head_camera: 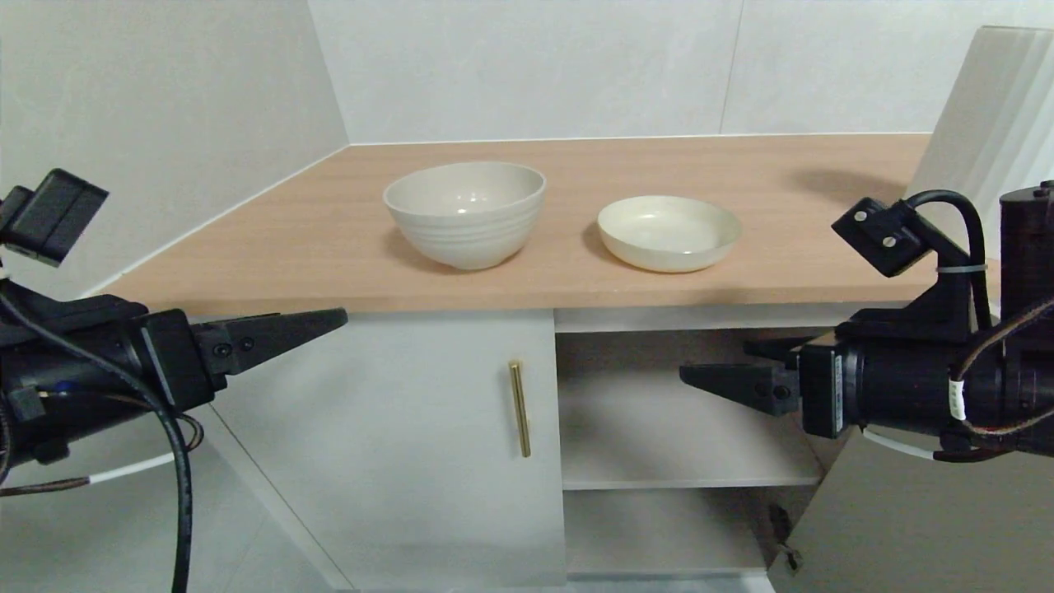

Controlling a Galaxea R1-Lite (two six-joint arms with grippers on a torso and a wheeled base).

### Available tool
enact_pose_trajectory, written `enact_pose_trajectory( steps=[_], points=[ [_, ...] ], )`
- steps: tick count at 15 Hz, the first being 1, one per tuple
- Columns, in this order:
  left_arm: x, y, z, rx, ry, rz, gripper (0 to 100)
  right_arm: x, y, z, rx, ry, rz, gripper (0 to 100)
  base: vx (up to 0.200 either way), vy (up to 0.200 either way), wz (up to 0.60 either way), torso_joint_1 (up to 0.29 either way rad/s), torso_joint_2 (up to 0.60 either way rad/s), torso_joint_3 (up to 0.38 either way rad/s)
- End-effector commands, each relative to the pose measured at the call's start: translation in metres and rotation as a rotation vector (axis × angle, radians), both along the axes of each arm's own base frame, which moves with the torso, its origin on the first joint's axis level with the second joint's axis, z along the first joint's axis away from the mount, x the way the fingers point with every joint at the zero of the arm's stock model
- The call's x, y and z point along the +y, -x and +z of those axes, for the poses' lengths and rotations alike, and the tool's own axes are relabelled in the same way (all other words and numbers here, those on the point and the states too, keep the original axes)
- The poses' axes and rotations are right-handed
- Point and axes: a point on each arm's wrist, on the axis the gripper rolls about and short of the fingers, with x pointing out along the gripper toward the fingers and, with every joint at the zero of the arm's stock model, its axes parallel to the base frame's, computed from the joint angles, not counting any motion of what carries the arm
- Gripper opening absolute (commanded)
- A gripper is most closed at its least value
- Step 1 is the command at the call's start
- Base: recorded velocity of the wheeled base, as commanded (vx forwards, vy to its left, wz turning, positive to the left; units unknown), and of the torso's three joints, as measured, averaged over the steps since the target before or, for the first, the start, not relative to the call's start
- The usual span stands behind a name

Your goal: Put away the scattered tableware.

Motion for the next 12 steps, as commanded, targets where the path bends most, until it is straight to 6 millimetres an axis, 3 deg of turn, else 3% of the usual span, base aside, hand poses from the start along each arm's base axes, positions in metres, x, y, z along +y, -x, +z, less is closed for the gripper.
enact_pose_trajectory(
  steps=[1, 11, 12],
  points=[
    [0.0, -0.001, -0.001, 0.002, 0.0, -0.001, 100, 0.0, 0.0, 0.0, -0.002, 0.0, 0.002, 100, 0.0, 0.0, 0.0, 0.139, -0.55, -0.305],
    [-0.002, -0.01, -0.006, 0.034, -0.005, -0.001, 100, 0.003, -0.003, -0.003, 0.002, 0.001, 0.0, 100, 0.0, 0.0, 0.0, 0.17, -0.48, -0.288],
    [-0.004, -0.018, -0.005, 0.043, -0.006, -0.004, 100, 0.003, -0.003, -0.001, -0.005, -0.002, -0.001, 100, 0.0, 0.0, 0.0, 0.149, -0.35, -0.207]
  ],
)
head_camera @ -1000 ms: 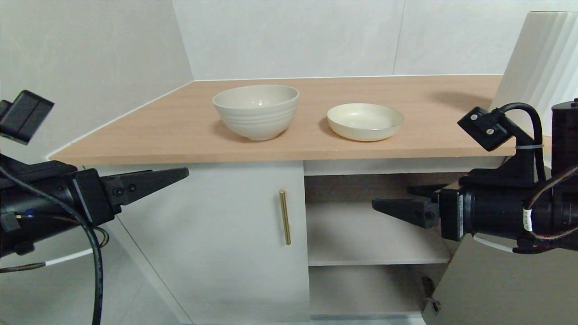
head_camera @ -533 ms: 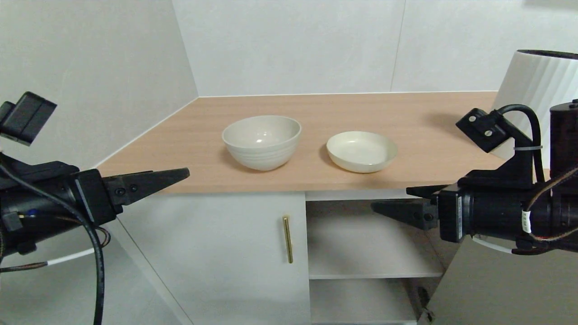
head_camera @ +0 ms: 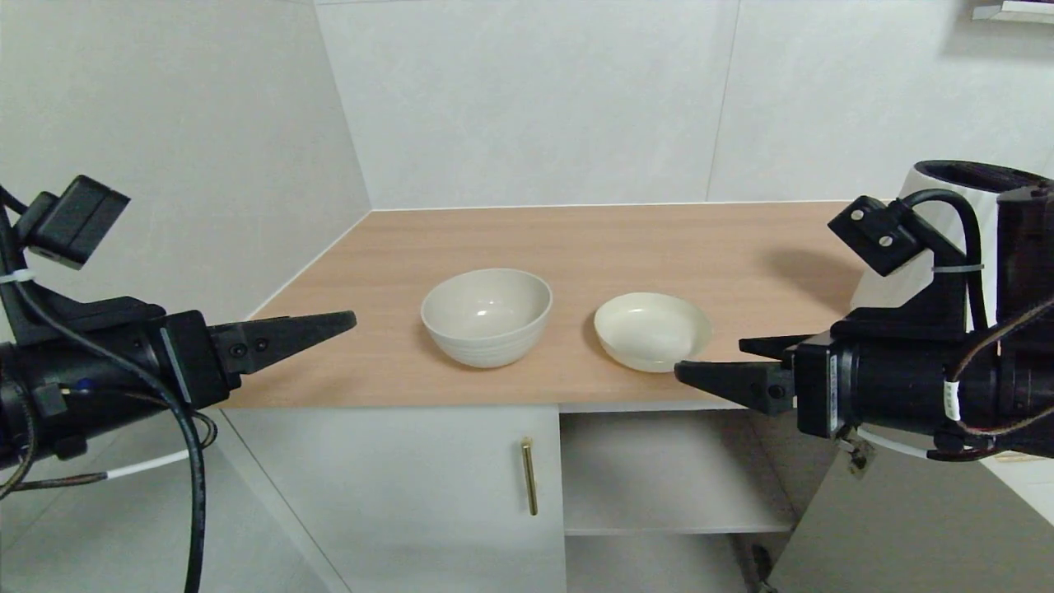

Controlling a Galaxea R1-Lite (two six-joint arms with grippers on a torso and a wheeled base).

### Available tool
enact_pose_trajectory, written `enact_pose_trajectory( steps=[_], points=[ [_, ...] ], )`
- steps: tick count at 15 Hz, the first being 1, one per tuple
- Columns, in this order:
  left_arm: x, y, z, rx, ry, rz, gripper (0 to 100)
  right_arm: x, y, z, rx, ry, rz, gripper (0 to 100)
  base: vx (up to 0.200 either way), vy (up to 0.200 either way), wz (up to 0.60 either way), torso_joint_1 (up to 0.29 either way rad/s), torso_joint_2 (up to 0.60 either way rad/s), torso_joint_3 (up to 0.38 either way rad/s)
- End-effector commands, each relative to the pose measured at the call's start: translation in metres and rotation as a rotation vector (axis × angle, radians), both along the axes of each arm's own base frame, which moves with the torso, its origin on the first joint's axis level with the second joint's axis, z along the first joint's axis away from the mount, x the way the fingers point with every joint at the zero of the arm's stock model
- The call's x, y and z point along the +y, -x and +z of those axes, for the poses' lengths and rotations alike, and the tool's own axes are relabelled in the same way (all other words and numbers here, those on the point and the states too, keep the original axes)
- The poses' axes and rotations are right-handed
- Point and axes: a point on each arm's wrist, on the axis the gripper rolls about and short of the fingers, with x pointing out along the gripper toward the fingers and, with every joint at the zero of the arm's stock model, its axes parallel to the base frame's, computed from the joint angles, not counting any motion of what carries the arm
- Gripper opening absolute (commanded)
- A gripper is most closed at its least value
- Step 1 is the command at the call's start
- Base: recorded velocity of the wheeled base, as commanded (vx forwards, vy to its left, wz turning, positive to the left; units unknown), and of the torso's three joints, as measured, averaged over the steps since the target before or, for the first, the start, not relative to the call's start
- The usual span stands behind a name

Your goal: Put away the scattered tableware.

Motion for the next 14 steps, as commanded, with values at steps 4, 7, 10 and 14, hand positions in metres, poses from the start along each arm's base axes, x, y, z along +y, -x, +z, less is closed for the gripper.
enact_pose_trajectory(
  steps=[4, 7, 10, 14],
  points=[
    [-0.014, -0.03, 0.012, 0.065, -0.008, -0.03, 100, 0.013, -0.027, 0.007, -0.02, 0.012, -0.053, 100, 0.0, 0.0, 0.0, 0.046, -0.09, -0.054],
    [-0.022, -0.039, 0.018, 0.185, -0.013, -0.044, 100, 0.02, -0.045, 0.009, 0.052, 0.057, -0.159, 100, 0.0, 0.0, 0.0, 0.0, 0.0, 0.0],
    [-0.042, -0.054, 0.012, 0.29, 0.039, 0.044, 100, 0.027, -0.062, 0.001, 0.085, 0.074, -0.25, 100, 0.0, 0.0, 0.0, 0.0, 0.0, 0.0],
    [-0.059, -0.086, -0.004, 0.36, 0.041, 0.228, 100, 0.032, -0.082, -0.011, 0.089, 0.112, -0.373, 100, 0.0, 0.0, 0.0, 0.0, 0.0, 0.0]
  ],
)
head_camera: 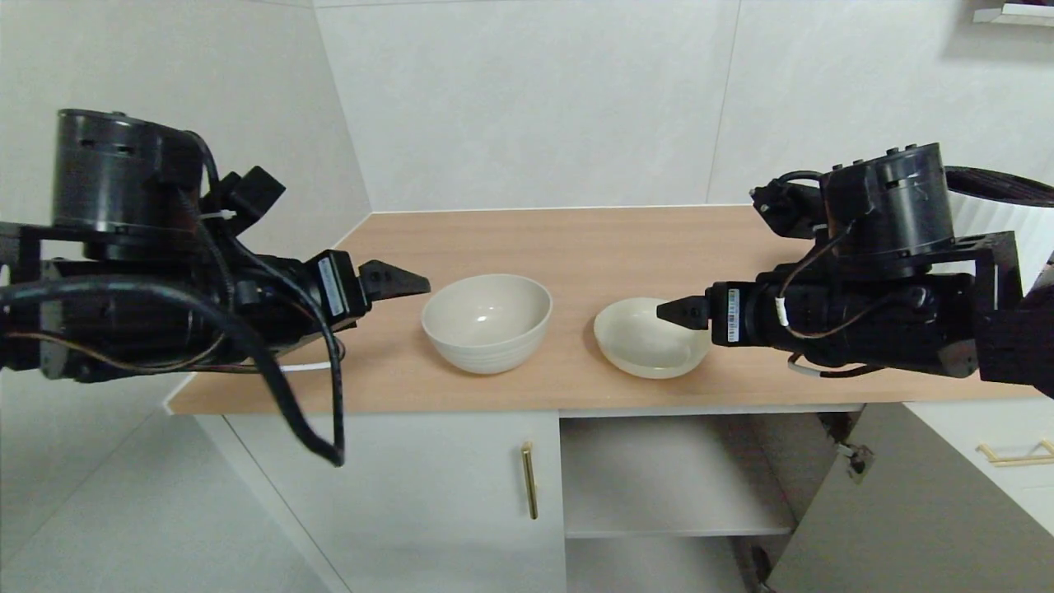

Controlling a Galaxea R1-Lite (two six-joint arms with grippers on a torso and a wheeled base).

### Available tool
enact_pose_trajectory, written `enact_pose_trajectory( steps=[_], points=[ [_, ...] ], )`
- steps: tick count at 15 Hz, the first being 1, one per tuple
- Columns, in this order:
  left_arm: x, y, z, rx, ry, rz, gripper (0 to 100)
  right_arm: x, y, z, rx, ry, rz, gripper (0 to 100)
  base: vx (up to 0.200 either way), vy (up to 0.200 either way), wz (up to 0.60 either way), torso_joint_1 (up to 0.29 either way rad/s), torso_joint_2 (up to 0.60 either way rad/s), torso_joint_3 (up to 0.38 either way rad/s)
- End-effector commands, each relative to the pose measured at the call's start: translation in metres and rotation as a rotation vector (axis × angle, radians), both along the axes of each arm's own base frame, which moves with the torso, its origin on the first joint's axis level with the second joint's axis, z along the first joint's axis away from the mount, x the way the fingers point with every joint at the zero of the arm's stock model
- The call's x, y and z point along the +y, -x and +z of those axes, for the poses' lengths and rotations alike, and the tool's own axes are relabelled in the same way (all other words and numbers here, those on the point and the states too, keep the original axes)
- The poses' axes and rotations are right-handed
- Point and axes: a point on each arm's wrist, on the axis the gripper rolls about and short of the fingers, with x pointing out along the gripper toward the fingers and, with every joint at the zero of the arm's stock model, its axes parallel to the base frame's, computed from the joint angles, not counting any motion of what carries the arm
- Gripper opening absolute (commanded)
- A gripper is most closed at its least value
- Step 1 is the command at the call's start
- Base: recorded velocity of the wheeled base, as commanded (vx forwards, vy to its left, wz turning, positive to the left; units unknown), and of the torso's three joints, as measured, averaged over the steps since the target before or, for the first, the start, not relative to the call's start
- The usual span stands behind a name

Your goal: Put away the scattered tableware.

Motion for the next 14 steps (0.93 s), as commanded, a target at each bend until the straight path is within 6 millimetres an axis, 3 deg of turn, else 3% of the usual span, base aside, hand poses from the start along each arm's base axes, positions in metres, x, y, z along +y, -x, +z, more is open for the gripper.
enact_pose_trajectory(
  steps=[1, 7, 14],
  points=[
    [-0.012, -0.023, -0.015, 0.066, 0.018, 0.025, 100, 0.005, -0.01, -0.011, 0.027, 0.013, -0.014, 100, 0.0, 0.0, 0.0, 0.0, 0.0, 0.0],
    [-0.021, -0.055, -0.041, 0.118, -0.001, 0.128, 100, 0.003, -0.011, -0.008, 0.023, -0.013, -0.03, 100, 0.0, 0.0, 0.0, 0.0, 0.0, 0.0],
    [-0.023, -0.059, -0.048, 0.128, -0.004, 0.13, 100, 0.002, -0.012, -0.009, 0.026, -0.01, -0.036, 100, 0.0, 0.0, 0.0, 0.0, 0.0, 0.0]
  ],
)
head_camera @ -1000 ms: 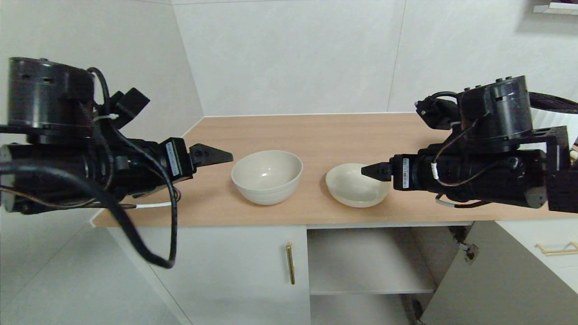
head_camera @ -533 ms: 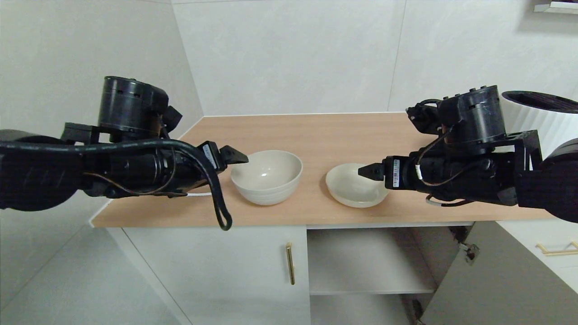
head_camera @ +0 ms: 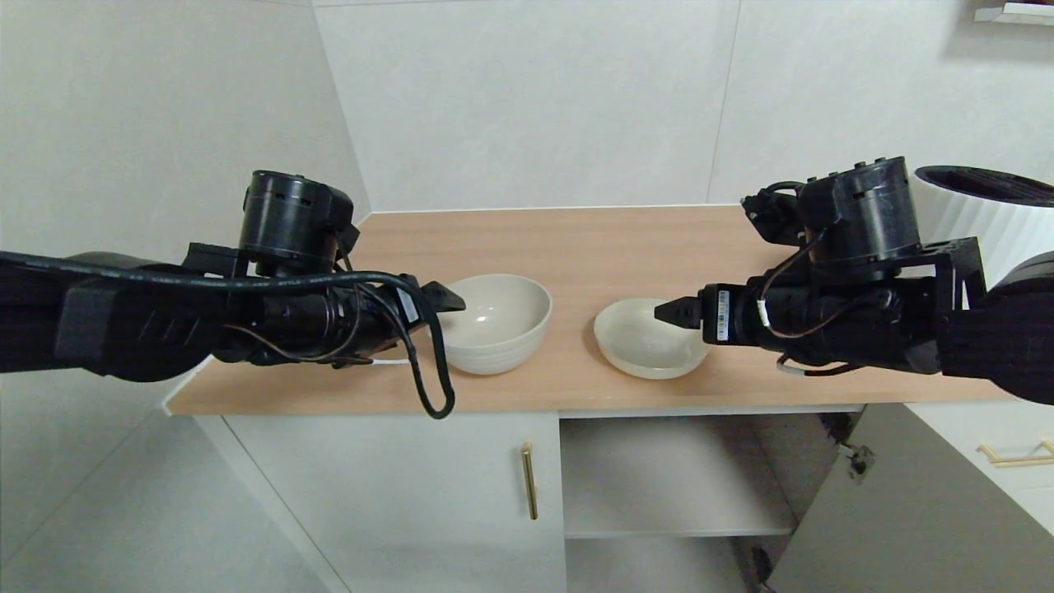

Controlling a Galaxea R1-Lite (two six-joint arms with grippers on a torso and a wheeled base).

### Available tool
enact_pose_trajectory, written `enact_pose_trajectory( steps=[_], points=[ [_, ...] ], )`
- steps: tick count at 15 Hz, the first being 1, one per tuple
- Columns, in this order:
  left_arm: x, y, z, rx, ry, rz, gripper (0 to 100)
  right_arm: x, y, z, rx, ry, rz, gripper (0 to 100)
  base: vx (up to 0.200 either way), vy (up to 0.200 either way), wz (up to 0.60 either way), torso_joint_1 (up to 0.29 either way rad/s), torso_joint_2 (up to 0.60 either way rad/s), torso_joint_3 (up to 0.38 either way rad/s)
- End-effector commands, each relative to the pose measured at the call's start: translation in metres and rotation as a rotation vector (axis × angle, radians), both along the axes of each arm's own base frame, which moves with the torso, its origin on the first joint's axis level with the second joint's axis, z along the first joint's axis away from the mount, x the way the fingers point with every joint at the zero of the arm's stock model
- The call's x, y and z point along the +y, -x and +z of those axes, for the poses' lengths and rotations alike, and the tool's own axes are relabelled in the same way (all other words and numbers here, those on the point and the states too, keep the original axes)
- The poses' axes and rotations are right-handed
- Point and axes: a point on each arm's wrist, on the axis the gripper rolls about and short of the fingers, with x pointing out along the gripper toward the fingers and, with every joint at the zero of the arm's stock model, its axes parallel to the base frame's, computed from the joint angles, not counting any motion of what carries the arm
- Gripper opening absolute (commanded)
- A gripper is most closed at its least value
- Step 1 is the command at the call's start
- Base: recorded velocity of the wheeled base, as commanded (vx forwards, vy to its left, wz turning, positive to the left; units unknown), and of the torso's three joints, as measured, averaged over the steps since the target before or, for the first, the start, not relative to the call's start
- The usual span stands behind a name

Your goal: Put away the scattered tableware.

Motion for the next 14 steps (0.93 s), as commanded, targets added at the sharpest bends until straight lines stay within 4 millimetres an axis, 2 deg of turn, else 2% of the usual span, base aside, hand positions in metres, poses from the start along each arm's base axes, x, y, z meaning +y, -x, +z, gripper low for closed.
enact_pose_trajectory(
  steps=[1, 3, 4, 14],
  points=[
    [0.0, -0.001, -0.003, 0.01, -0.003, 0.0, 100, 0.0, 0.0, 0.0, 0.001, 0.001, 0.001, 100, 0.0, 0.0, 0.0, 0.0, 0.0, 0.0],
    [-0.001, -0.001, -0.004, 0.011, -0.004, -0.002, 100, 0.0, 0.0, 0.0, 0.001, 0.001, 0.001, 100, 0.0, 0.0, 0.0, 0.0, 0.0, 0.0],
    [-0.001, 0.0, -0.002, 0.006, -0.002, -0.002, 0, 0.0, 0.0, 0.0, 0.0, 0.0, 0.001, 100, 0.0, 0.0, 0.0, 0.0, 0.0, 0.0],
    [0.002, 0.008, 0.012, -0.035, 0.013, -0.002, 0, 0.0, 0.0, 0.0, 0.0, -0.001, 0.0, 100, 0.0, 0.0, 0.0, 0.0, 0.0, 0.0]
  ],
)
